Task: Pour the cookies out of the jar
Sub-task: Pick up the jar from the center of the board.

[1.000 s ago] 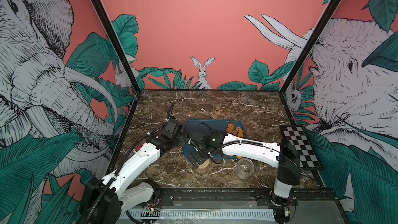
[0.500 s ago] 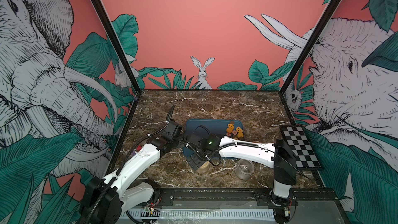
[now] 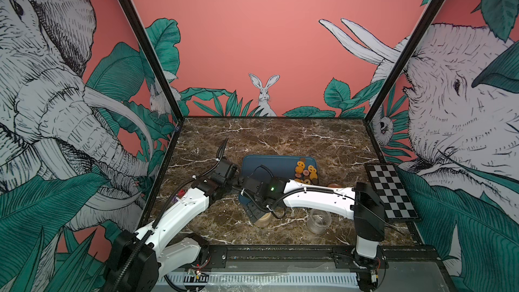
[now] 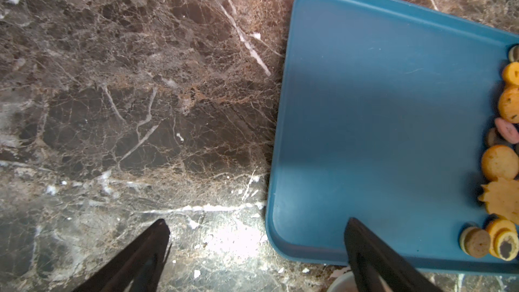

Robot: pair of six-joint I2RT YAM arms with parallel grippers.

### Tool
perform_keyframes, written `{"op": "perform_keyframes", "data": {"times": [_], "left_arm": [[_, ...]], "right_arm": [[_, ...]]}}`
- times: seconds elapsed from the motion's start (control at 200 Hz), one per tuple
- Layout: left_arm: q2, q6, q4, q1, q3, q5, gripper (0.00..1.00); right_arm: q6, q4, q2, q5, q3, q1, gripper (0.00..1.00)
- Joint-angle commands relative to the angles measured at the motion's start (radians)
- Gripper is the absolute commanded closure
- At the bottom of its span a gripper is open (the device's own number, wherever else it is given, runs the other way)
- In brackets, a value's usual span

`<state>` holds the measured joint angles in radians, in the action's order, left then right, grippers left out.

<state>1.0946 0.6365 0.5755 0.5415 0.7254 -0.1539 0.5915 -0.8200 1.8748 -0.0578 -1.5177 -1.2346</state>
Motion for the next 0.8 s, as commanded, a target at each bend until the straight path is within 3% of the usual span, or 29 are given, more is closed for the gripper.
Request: {"op": "perform_keyframes", "data": {"times": [0.0, 0.045, 0.155, 0.185, 0.365, 0.625, 0.725, 0.795], "left_arm": [[-0.035, 0.034, -0.038, -0.003, 0.01, 0.006, 0.01], [-0.036, 0.036, -0.044, -0.003, 0.008, 0.008, 0.01], [-0.027, 0.039, -0.036, -0.004, 0.015, -0.001, 0.01], [-0.027, 0.042, -0.027, -0.005, 0.018, -0.01, 0.01], [0.0, 0.098, 0.1, -0.025, 0.025, -0.146, 0.01], [-0.018, 0.173, 0.125, -0.088, -0.063, -0.132, 0.01], [-0.036, 0.17, 0.115, -0.091, -0.067, -0.125, 0.01], [-0.046, 0.16, 0.108, -0.092, -0.061, -0.122, 0.01]], "right_arm": [[0.037, -0.135, 0.051, -0.038, 0.029, 0.0, 0.37], [0.037, -0.137, 0.047, -0.045, 0.028, 0.0, 0.37], [0.036, -0.137, 0.037, -0.043, 0.03, 0.0, 0.02], [0.035, -0.133, 0.033, -0.031, 0.032, 0.0, 0.01], [0.039, -0.094, -0.003, 0.014, 0.054, -0.022, 0.01], [0.076, -0.09, -0.017, -0.006, 0.098, -0.029, 0.04], [0.08, -0.103, -0.02, -0.025, 0.088, -0.029, 0.15], [0.078, -0.102, -0.023, -0.031, 0.085, -0.029, 0.32]]}}
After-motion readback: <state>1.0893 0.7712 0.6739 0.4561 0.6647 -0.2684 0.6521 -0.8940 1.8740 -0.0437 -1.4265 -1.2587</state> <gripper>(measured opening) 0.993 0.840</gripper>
